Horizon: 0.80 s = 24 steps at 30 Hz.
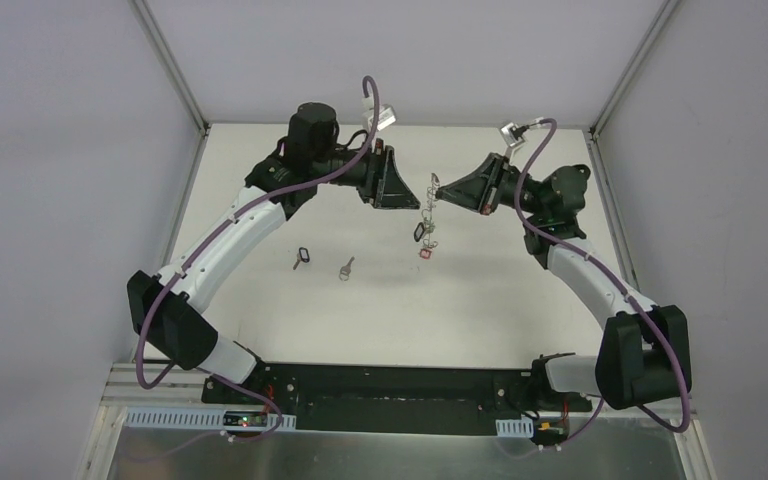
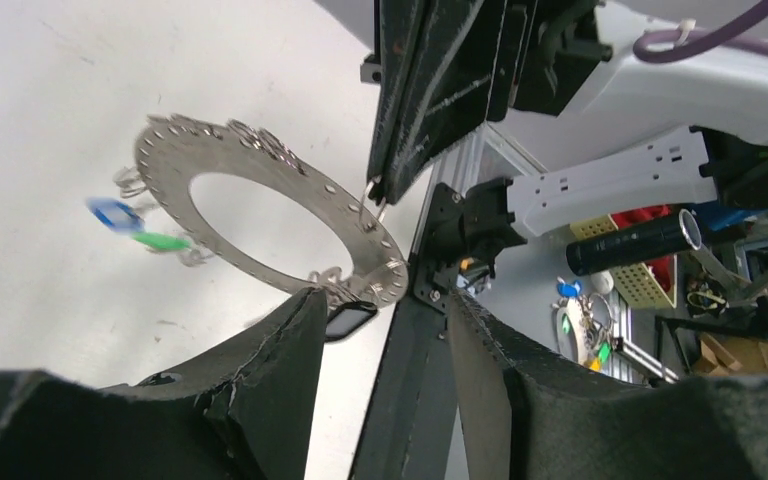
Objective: Put the keys on the keyring
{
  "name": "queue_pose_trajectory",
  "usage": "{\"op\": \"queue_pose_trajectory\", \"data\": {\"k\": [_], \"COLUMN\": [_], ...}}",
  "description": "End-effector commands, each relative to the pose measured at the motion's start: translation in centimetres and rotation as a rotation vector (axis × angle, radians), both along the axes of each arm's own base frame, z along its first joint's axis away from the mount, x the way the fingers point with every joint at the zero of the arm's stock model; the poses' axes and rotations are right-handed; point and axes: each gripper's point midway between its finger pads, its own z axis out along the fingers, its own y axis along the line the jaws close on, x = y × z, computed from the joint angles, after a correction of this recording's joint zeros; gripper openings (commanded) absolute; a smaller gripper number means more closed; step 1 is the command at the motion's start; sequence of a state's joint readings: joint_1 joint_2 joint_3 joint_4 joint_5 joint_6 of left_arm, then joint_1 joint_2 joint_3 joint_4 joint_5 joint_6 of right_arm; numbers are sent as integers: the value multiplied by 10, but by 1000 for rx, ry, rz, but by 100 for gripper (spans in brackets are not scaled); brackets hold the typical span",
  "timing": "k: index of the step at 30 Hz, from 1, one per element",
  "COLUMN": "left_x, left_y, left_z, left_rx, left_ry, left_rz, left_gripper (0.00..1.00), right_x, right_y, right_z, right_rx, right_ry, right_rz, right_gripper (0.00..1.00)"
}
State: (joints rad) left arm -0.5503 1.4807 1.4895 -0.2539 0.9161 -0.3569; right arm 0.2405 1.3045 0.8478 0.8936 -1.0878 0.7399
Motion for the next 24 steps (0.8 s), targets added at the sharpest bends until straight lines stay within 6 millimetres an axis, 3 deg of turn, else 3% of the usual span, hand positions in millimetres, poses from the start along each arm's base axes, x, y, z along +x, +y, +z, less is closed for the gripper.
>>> {"op": "queue_pose_trajectory", "data": {"k": [1, 8, 12, 24], "left_x": [11, 16, 14, 5], "left_y": [-10, -19, -24, -35], "left_z": [27, 39, 36, 29], "left_rx": [-104, -181, -200, -208], "left_ry": [-51, -43, -28, 6], "left_rz": [19, 13, -3, -37], "left_gripper": [49, 44, 38, 36], "right_x": [-11, -15, -13, -10], "right_y": [-4, -8, -10, -13], "right_z": [37, 42, 41, 37], "right_rx": [108, 166, 191, 209], "right_ry": [-101, -110, -101, -91], "right_rz": [-9, -25, -40, -70], "right_gripper": [0, 0, 0, 0]}}
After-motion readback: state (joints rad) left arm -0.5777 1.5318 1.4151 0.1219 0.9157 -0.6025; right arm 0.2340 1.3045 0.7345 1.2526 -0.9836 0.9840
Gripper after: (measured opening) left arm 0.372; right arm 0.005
